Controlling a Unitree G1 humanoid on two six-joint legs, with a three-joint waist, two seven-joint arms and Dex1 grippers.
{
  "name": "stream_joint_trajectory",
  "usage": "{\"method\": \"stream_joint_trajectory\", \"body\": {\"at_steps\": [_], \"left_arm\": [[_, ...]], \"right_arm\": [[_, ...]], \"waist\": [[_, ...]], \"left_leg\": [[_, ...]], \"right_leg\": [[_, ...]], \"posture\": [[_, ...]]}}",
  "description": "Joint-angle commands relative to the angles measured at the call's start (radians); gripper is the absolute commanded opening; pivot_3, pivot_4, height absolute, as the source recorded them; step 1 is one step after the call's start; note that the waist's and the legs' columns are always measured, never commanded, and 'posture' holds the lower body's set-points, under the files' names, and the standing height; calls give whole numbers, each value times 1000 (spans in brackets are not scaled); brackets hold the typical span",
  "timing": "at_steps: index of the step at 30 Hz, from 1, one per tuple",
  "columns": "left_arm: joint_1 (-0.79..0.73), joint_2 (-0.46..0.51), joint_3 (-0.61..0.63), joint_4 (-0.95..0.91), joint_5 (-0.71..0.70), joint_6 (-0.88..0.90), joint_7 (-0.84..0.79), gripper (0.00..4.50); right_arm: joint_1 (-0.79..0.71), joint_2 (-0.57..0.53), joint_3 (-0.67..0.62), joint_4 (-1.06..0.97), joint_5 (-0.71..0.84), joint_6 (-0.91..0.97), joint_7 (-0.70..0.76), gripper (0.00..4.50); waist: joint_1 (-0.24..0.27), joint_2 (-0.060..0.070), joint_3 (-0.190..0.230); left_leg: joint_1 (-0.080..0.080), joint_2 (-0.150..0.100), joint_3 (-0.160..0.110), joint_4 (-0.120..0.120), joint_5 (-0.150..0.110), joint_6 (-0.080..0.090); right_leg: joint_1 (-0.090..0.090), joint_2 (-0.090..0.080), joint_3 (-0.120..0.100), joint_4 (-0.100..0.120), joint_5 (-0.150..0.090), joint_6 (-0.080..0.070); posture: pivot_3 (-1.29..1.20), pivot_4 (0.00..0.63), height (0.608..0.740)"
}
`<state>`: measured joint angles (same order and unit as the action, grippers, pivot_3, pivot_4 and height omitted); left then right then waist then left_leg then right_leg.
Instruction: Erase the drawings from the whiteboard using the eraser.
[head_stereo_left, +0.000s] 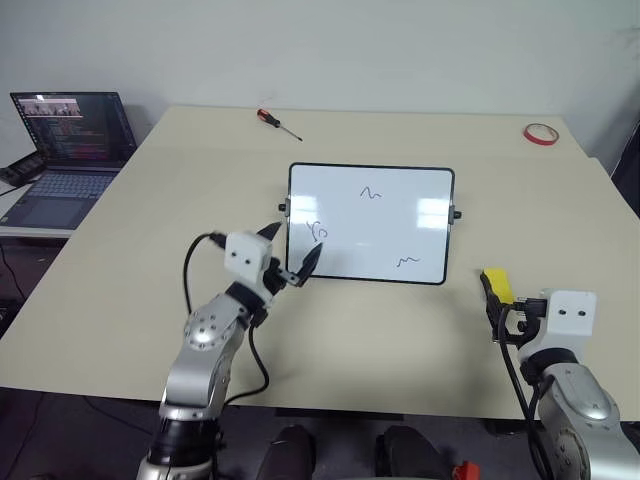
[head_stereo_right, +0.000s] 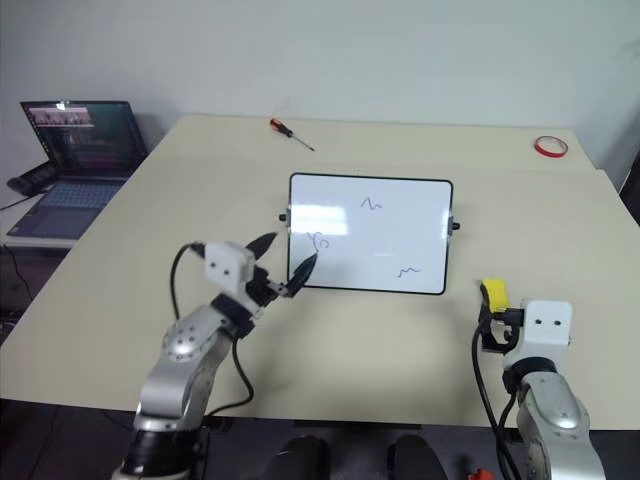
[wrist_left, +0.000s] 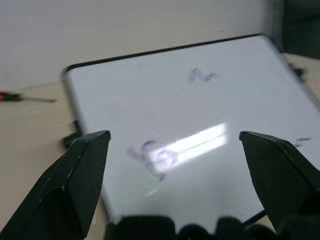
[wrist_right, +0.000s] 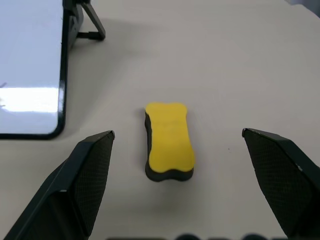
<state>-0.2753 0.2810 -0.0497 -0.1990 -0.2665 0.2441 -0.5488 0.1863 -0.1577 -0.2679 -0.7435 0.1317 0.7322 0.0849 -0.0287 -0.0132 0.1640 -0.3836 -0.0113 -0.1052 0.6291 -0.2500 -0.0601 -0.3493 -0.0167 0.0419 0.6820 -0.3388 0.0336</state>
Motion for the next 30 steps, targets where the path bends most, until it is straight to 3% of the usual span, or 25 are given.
{"method": "stream_joint_trajectory", "body": {"at_steps": [1,14,21,30], "left_arm": [[-106,12,-72,66,-66,3,-187,4500],[-407,-58,-274,507,27,-302,-642,4500],[-422,-129,-310,644,119,-419,-610,4500],[-390,-148,-283,636,138,-460,-552,4500]], "right_arm": [[-46,-11,-45,-55,25,58,-18,4491],[-200,-113,-111,88,77,198,36,4491],[-240,-163,-150,168,106,209,55,4491],[-256,-177,-147,209,115,200,68,4491]], "waist": [[-1,0,0],[-4,0,0],[-4,0,0],[-4,0,0]], "left_leg": [[0,0,0,0,0,0],[-1,-1,2,0,0,0],[-5,0,2,0,0,1],[-6,0,1,0,0,1]], "right_leg": [[0,1,0,0,0,0],[-1,3,1,0,0,0],[-4,3,1,-1,0,0],[-4,3,1,0,0,0]], "posture": [[0,150,740],[0,150,740],[0,150,740],[0,150,740]]}}
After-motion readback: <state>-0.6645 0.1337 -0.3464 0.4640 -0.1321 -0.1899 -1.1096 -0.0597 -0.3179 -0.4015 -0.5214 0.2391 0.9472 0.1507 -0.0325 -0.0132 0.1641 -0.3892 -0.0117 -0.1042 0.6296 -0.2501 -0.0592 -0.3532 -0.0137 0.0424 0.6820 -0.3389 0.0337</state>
